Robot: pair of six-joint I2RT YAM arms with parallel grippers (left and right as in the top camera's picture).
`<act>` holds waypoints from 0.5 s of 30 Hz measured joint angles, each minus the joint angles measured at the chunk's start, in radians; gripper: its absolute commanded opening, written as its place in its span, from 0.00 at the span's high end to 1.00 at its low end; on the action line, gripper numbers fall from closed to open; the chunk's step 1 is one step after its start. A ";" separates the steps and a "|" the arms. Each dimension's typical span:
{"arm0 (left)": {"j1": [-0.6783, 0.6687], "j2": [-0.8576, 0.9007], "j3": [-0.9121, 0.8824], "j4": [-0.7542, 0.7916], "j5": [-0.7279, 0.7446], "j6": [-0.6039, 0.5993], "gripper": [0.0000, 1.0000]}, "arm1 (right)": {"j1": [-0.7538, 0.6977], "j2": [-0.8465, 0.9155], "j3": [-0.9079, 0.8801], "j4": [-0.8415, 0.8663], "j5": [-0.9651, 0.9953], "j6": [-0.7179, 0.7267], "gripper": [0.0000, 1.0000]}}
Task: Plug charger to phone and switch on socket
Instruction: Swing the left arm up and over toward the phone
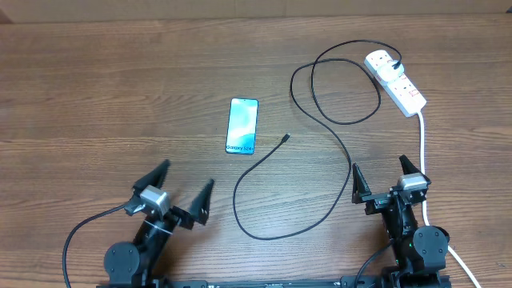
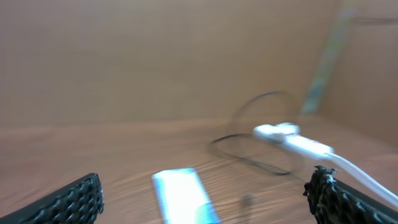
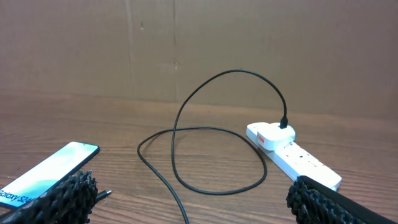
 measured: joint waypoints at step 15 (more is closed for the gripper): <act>0.000 0.000 0.044 0.512 0.104 -0.077 0.00 | 0.000 0.000 0.000 0.000 0.000 0.000 0.00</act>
